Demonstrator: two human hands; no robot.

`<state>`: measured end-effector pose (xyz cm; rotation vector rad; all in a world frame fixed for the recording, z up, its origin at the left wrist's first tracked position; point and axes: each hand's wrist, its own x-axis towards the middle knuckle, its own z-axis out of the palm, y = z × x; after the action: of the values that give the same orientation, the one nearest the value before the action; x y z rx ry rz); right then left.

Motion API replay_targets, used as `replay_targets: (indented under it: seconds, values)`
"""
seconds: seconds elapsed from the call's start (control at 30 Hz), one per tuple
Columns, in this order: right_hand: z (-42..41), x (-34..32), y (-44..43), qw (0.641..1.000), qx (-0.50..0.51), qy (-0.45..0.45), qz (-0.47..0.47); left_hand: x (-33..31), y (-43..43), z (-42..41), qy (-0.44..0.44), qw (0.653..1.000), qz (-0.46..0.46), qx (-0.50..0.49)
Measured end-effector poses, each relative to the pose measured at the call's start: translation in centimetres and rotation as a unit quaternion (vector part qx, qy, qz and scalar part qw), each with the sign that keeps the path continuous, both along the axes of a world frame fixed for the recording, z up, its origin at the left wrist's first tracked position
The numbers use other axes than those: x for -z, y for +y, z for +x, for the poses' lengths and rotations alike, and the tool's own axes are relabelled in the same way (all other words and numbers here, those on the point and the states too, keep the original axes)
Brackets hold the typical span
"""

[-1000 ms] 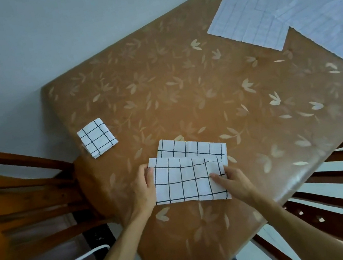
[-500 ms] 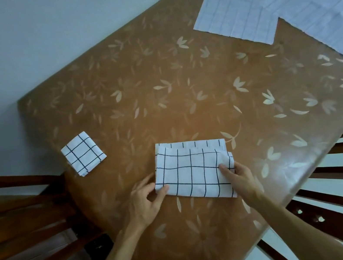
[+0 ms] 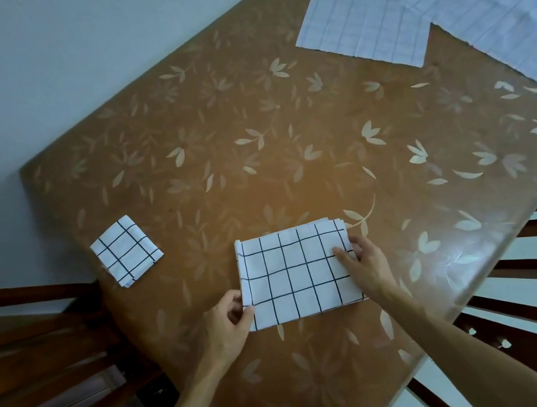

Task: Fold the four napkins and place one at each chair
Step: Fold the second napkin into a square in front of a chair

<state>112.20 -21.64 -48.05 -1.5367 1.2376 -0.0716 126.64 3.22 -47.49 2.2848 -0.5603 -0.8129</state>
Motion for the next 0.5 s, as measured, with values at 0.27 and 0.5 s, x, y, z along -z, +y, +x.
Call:
replay_targets:
  seconds: [0.27, 0.5]
  values:
    - [0.3, 0.0, 1.1, 0.998, 0.018, 0.055, -0.039, 0.3, 0.7, -0.5, 0.001, 0.999, 0.054, -0.007]
    - [0.4, -0.5, 1.4, 0.987, -0.022, 0.1, -0.122, -0.1, 0.1, -0.6, -0.068, 0.988, 0.137, -0.011]
